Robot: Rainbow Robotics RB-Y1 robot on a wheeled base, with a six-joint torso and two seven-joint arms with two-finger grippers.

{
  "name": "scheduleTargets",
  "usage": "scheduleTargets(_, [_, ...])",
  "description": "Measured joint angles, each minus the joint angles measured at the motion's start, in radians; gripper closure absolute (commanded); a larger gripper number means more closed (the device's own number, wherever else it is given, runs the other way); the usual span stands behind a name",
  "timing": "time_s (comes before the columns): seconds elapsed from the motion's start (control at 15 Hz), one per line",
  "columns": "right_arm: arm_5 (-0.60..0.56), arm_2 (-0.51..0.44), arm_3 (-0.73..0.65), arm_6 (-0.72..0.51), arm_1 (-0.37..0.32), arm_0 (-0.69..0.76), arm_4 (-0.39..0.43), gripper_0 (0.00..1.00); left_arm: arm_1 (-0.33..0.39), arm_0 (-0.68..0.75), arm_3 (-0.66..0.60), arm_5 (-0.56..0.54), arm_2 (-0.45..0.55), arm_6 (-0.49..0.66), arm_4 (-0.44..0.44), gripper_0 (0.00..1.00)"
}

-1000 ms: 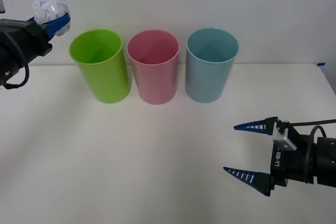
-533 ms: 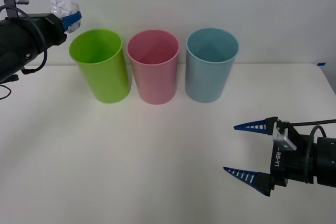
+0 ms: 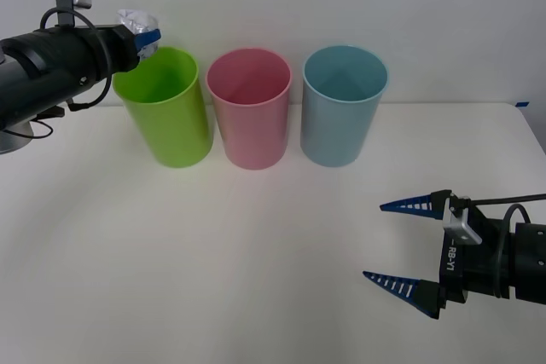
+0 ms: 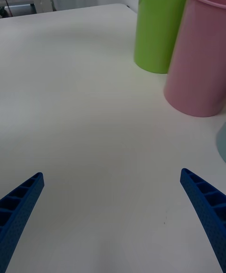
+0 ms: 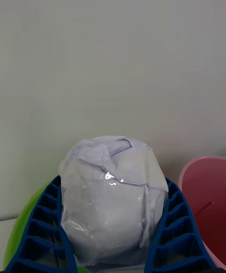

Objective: Put cans in the blue bin and PET bottles in the pink bin and trash in the green bin.

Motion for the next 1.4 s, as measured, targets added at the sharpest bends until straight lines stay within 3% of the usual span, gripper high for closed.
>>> scheduleTargets(0.33, [0.000, 0.000, 0.000, 0.000, 0.000, 0.000, 0.000, 0.00, -0.063, -0.106, 0.118, 0.000, -0.118, 0.000, 0.057, 1.00])
scheduleTargets(1.2, [0.000, 0.000, 0.000, 0.000, 0.000, 0.000, 0.000, 0.00, -0.033, -0.112, 0.066, -0.001, -0.171, 0.002, 0.119, 1.00])
scheduleTargets(1.27, [0.000, 0.000, 0.000, 0.000, 0.000, 0.000, 0.000, 0.00, -0.031, -0.112, 0.064, -0.001, -0.172, 0.002, 0.121, 0.85])
scheduleTargets(1.33, [0.000, 0.000, 0.000, 0.000, 0.000, 0.000, 0.000, 0.00, -0.030, -0.115, 0.064, 0.000, -0.172, 0.001, 0.122, 0.24])
scheduleTargets(1.4, [0.000, 0.000, 0.000, 0.000, 0.000, 0.000, 0.000, 0.00, -0.028, -0.116, 0.064, 0.001, -0.172, -0.003, 0.122, 0.00])
